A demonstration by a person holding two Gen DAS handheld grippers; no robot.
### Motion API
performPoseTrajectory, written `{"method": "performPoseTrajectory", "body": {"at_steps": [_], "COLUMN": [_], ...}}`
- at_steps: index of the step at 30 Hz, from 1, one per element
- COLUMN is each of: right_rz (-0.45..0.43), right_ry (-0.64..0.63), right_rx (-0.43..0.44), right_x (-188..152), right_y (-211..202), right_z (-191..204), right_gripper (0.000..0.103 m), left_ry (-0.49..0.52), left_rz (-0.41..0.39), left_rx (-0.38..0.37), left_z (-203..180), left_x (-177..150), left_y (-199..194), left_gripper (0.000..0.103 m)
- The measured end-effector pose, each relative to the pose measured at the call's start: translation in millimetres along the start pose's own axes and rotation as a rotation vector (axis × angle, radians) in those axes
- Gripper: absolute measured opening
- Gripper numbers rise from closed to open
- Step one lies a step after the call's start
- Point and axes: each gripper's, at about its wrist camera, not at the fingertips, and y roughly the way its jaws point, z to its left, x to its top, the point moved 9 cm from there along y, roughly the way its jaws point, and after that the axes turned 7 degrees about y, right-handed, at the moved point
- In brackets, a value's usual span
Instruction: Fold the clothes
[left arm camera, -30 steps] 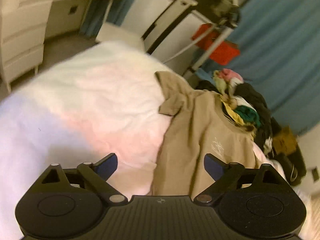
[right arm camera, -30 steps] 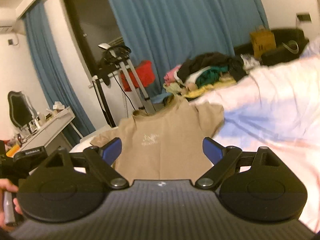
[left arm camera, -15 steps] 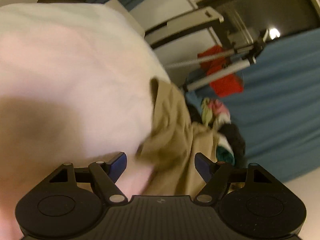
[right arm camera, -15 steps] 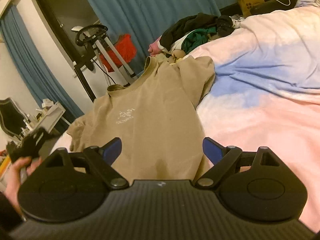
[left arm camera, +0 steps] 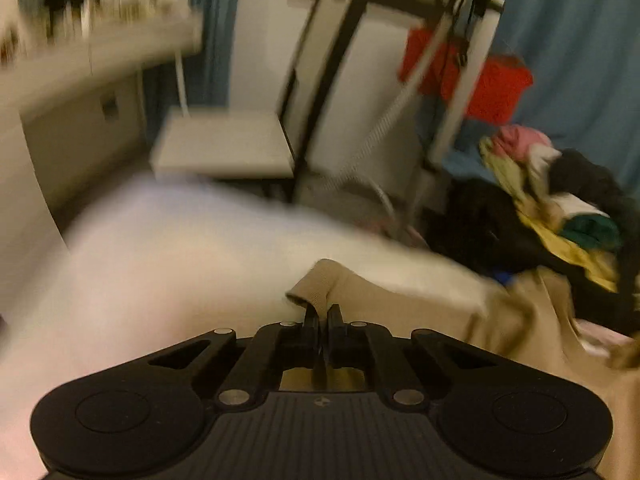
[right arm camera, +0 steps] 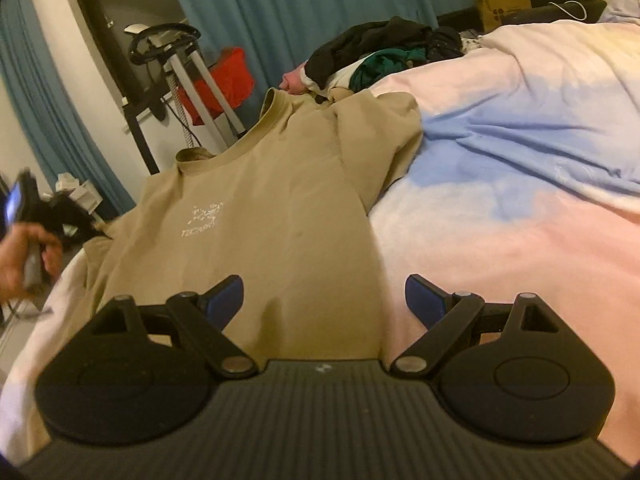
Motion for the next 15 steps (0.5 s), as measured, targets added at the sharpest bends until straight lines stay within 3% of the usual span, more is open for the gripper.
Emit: {"method": "performPoseTrajectory", "body": {"at_steps": [2,4,8,9,15], "right_rz": [0.002,-0.003,-0.019,-0.022,-0.026], "right_ry": [0.002,0.005,0.001,-0.002,0.006], "right_rx": [-0.002,-0.004,-0.007,-0.007,-0.001], "right_x": [-0.5,1.1,3.3,3.7,5.3], "right_y": [1.4,0.4,-3.3,-4.4,-11.7], "right_z": [-0.6,-1.8,0.0,0.8,3.3], "right_gripper": [0.089,0.089,0.089,0.089,0.089], "left_ry": [-0.016,-0.033,-0.083,-0.122,-0.471], "left_rz": [-0.037,-0.074,-0.101,-0.081,0.077], "left_rx": [0.022,0.044,0.048,0.017,-0.273], "left_z": [8.4,16.8,31.6,35.0,67.6], "left_x": [9.3,18.6,17.9,6.1,-88.5], "left_y": [-10.6,-21.4,-41.2,-45.4,-77.7], "left_gripper": [0.005,0.013,0.063,0.068,0.073]}}
